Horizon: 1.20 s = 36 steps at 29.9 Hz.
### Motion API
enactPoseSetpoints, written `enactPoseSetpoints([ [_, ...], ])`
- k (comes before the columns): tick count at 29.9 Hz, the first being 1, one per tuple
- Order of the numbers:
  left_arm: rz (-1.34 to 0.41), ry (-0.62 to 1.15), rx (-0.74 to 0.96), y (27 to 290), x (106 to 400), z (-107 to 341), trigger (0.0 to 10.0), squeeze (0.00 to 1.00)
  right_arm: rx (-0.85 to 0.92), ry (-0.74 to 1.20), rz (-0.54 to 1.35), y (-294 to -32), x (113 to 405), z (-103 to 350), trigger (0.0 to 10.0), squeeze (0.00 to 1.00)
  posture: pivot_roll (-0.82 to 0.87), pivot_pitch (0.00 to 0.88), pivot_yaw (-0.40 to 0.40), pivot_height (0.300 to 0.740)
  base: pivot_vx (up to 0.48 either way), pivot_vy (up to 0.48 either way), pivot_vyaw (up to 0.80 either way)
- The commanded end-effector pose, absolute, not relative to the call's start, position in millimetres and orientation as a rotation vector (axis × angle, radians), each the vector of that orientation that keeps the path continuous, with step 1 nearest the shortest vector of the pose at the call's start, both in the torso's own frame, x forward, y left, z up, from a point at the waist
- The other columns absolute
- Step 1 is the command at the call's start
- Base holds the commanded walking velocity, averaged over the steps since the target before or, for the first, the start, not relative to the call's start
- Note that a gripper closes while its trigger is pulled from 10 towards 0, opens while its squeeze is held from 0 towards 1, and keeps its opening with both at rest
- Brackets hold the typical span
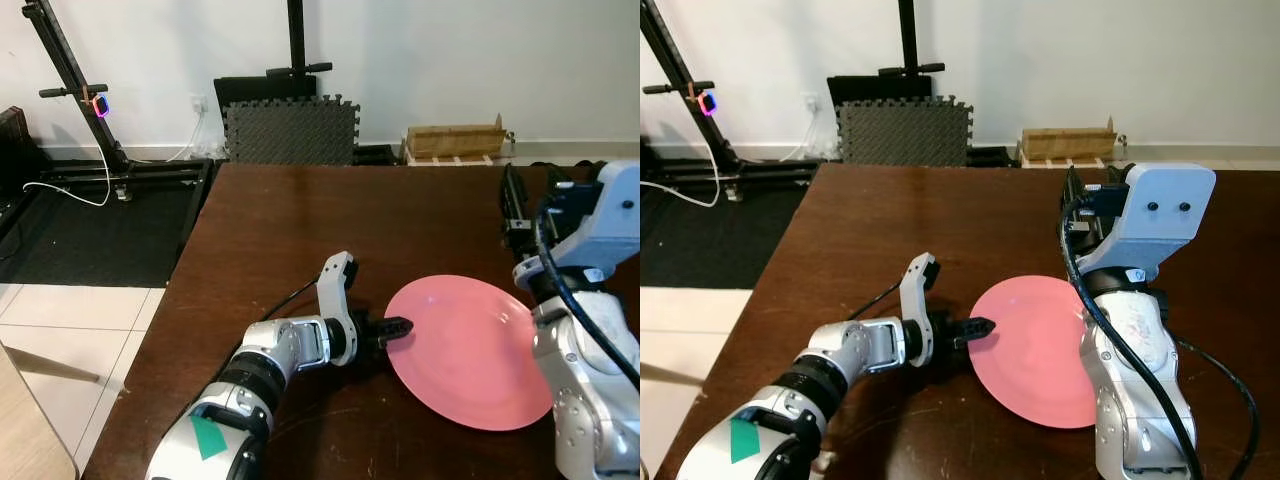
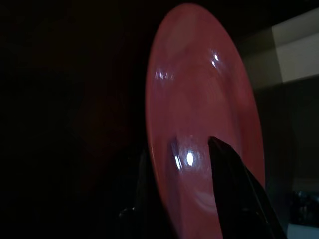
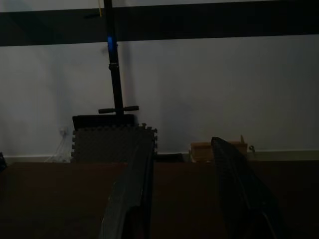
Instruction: Setting the table
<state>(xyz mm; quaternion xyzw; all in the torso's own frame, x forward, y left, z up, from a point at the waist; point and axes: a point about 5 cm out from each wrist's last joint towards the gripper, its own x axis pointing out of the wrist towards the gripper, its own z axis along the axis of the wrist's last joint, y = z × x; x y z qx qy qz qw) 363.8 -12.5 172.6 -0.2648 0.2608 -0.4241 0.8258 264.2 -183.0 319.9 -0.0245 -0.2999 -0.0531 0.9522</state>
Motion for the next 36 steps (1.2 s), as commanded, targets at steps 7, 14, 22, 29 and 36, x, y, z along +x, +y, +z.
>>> enactPoseSetpoints([
  [7,-0.837,0.666,-0.617,-16.2,354.6,145.5,0.0,0.0,-0.056,-0.611,-0.14,-187.5,254.5,319.7,10.0,0.0,-0.18,0.227,0.151,0.74,0.0,0.0,0.0],
  [14,-0.837,0.657,-0.645,-14.1,355.9,145.5,0.0,0.0,-0.05,-0.602,-0.121,-185.7,258.1,321.0,10.0,0.0,-0.17,0.224,0.133,0.74,0.0,0.0,0.0],
  [22,-0.832,0.423,-0.811,8.2,378.7,187.0,10.0,0.0,-0.049,-0.595,-0.11,-184.1,260.5,320.8,10.0,0.0,-0.16,0.214,0.12,0.74,0.0,0.0,0.0],
  [29,-0.913,0.008,-0.821,93.8,387.3,288.0,10.0,0.0,-0.046,-0.609,-0.105,-185.6,260.9,321.9,10.0,0.0,-0.1,0.178,0.105,0.74,0.0,0.0,0.0],
  [36,-0.975,-0.24,-0.647,148.7,349.1,341.7,10.0,0.0,0.225,-0.546,0.071,-174.8,270.0,310.1,10.0,0.0,-0.02,0.136,0.075,0.74,0.0,0.0,0.0],
])
